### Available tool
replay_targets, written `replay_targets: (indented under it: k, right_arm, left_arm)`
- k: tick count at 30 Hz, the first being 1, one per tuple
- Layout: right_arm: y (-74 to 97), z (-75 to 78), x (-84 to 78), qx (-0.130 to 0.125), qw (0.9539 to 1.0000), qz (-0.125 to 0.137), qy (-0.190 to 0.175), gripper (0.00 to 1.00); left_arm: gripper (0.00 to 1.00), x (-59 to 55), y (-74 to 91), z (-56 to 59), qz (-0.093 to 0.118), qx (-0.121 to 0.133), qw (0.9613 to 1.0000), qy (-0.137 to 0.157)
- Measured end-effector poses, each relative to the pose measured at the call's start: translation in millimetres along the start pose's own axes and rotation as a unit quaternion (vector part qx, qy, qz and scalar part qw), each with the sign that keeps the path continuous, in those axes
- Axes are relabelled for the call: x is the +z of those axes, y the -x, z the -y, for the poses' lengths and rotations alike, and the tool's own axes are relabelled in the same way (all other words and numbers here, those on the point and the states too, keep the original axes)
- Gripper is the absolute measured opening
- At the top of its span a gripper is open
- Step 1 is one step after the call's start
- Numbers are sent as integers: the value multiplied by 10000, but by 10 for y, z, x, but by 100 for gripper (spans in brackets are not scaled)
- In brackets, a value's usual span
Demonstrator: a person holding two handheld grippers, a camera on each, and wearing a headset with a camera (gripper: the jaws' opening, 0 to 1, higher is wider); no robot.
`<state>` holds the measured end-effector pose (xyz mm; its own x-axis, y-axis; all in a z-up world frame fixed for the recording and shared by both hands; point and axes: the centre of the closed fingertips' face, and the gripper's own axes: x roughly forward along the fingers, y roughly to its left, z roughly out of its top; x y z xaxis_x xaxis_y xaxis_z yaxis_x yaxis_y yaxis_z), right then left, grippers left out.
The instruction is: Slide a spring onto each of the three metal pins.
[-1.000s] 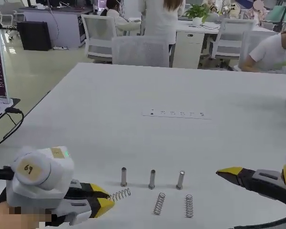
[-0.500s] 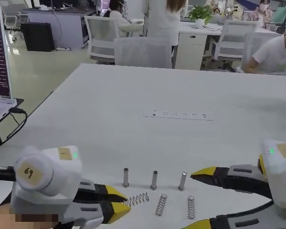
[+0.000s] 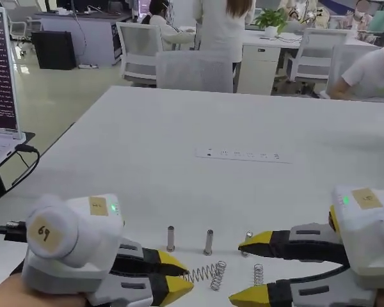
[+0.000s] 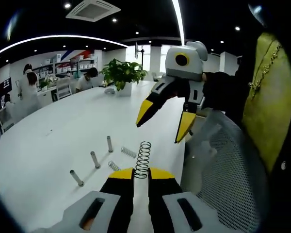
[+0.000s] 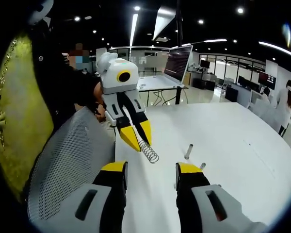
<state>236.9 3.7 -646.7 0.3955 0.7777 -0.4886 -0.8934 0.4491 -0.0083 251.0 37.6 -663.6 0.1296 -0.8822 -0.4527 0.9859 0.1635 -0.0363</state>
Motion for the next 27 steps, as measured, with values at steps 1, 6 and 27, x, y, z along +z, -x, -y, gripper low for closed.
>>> replay_targets:
  k: [1,6,27]
  right_arm:
    - [-10,-4,1,20,10000,3,-3,36]
    - [-55,-6,-4,97,9999,20,-17,31]
    - [-87,-104,0,311,9995,-7,48,10]
  left_arm:
    - [2,8,-2,7,11,-12,10000,-5]
    - [2,49,-12,27,81,-54,10000,-16]
    - [2,100,-31,135,123,-210,9996,-149]
